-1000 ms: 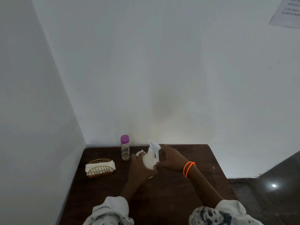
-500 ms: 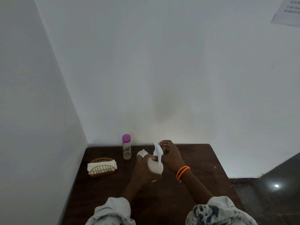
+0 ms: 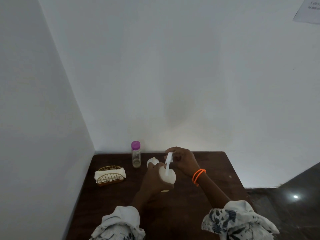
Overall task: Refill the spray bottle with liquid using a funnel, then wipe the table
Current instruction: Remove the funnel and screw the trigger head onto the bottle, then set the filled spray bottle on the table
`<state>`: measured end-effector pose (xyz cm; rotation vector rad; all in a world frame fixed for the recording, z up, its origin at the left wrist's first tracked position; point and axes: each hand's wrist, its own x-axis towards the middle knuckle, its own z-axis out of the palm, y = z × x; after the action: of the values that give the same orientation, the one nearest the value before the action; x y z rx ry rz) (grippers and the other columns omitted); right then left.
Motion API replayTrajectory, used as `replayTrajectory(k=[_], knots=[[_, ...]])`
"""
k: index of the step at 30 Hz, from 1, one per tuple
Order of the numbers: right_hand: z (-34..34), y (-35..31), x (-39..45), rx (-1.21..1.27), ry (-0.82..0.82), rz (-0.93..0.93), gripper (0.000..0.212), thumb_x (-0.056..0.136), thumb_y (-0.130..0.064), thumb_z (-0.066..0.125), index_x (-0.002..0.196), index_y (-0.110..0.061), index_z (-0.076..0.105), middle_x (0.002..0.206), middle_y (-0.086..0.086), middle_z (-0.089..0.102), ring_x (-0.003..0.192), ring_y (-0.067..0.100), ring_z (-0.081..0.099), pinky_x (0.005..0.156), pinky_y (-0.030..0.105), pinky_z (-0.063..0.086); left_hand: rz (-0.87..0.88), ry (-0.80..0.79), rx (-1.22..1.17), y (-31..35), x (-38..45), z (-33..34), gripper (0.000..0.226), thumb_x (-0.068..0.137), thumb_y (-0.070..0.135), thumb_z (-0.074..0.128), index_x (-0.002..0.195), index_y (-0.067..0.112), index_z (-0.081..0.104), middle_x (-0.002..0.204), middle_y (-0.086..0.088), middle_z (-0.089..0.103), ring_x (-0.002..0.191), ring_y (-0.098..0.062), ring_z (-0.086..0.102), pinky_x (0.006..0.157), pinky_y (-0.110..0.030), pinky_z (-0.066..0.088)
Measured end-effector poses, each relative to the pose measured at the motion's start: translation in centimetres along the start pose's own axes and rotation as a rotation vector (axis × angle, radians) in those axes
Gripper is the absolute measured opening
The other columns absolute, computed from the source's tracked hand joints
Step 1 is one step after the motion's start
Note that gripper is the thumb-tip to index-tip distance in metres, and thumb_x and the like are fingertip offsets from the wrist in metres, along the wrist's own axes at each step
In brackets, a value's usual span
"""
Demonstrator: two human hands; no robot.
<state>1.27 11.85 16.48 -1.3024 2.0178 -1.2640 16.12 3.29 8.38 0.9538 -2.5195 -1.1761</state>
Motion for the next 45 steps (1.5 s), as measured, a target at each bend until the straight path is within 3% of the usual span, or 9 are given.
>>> replayTrajectory(k=[6, 11, 15, 19, 22, 28, 31, 35, 45], knots=[[2.8, 0.9, -1.0, -0.125, 0.304, 0.075, 0.045, 0.060, -0.030, 0.095, 0.096, -0.022, 0.069, 0.076, -0.008, 0.072, 0.071, 0.003, 0.067, 0.062, 0.011, 0.050, -0.043, -0.011, -0.014, 0.1, 0.0, 0.5, 0.110, 0.052, 0.051, 0.095, 0.144, 0.023, 0.043, 0.136, 0.002, 0.038, 0.120, -0.012, 0.044, 0.099, -0.034, 0.054], [0.1, 1.3, 0.2, 0.023, -0.115, 0.135, 0.076, 0.065, -0.033, 0.094, 0.134, -0.024, 0.061, 0.112, -0.001, 0.074, 0.100, 0.013, 0.072, 0.093, 0.036, 0.059, -0.046, -0.132, -0.072, -1.0, -0.1, -0.2, 0.118, 0.045, 0.049, 0.097, 0.144, 0.024, 0.036, 0.134, 0.005, 0.045, 0.126, -0.015, 0.050, 0.099, -0.034, 0.056], [-0.9, 0.2, 0.3, 0.112, -0.246, 0.068, 0.047, 0.080, -0.022, 0.085, 0.125, -0.019, 0.070, 0.111, 0.002, 0.077, 0.106, 0.020, 0.072, 0.094, 0.040, 0.059, -0.002, -0.227, -0.114, -0.3, 0.1, -1.0, 0.119, 0.054, 0.036, 0.098, 0.152, 0.027, 0.031, 0.135, 0.012, 0.044, 0.127, -0.010, 0.047, 0.096, -0.025, 0.049], [0.1, -0.3, -0.2, -0.014, -0.040, 0.096, 0.032, 0.077, -0.036, 0.085, 0.103, -0.020, 0.074, 0.084, 0.000, 0.077, 0.080, 0.016, 0.073, 0.079, 0.041, 0.061, -0.052, -0.166, -0.078, 0.7, -0.2, -0.3, 0.103, 0.063, 0.031, 0.097, 0.148, 0.017, 0.040, 0.130, 0.008, 0.042, 0.124, -0.012, 0.046, 0.090, -0.019, 0.042], [1.5, -0.7, -0.9, -0.152, 0.202, 0.134, 0.029, 0.076, -0.037, 0.086, 0.090, -0.018, 0.069, 0.068, -0.004, 0.068, 0.062, 0.005, 0.063, 0.065, 0.013, 0.050, -0.127, -0.062, -0.044, 1.9, -0.4, 0.1, 0.107, 0.057, 0.045, 0.097, 0.147, 0.020, 0.044, 0.136, -0.002, 0.041, 0.125, -0.019, 0.047, 0.093, -0.026, 0.048], [3.9, -1.6, -2.2, -0.036, 0.511, 0.206, 0.029, 0.073, -0.022, 0.089, 0.093, -0.013, 0.069, 0.073, -0.007, 0.066, 0.069, -0.010, 0.062, 0.063, 0.002, 0.042, -0.122, 0.072, -0.069, 3.4, -1.0, 0.7, 0.095, 0.058, 0.053, 0.093, 0.139, 0.020, 0.055, 0.142, -0.007, 0.043, 0.119, -0.021, 0.060, 0.092, -0.026, 0.050], [2.5, -0.6, -1.7, -0.018, 0.272, 0.197, 0.040, 0.069, -0.029, 0.092, 0.103, -0.020, 0.072, 0.087, -0.007, 0.075, 0.079, 0.000, 0.070, 0.072, 0.011, 0.053, -0.107, -0.036, -0.079, 2.7, -1.0, 0.3, 0.106, 0.057, 0.046, 0.097, 0.146, 0.019, 0.045, 0.138, -0.005, 0.045, 0.128, -0.021, 0.052, 0.099, -0.029, 0.050], [-0.5, -0.1, -1.3, 0.292, -0.100, 0.192, 0.031, 0.084, -0.013, 0.082, 0.113, -0.006, 0.073, 0.098, 0.010, 0.080, 0.095, 0.024, 0.077, 0.085, 0.036, 0.062, -0.084, -0.244, -0.160, 2.4, -0.8, -1.6, 0.076, 0.066, 0.022, 0.096, 0.126, 0.025, 0.049, 0.117, 0.016, 0.051, 0.111, -0.008, 0.053, 0.083, -0.020, 0.048], [3.0, 0.9, -3.0, 0.138, 0.464, 0.388, 0.012, 0.073, -0.025, 0.090, 0.078, -0.019, 0.081, 0.068, -0.004, 0.076, 0.069, 0.010, 0.073, 0.072, 0.037, 0.063, -0.145, -0.067, -0.140, 3.0, -1.3, 2.4, 0.095, 0.046, 0.061, 0.091, 0.127, 0.022, 0.060, 0.121, 0.009, 0.057, 0.116, -0.012, 0.059, 0.101, -0.037, 0.053]])
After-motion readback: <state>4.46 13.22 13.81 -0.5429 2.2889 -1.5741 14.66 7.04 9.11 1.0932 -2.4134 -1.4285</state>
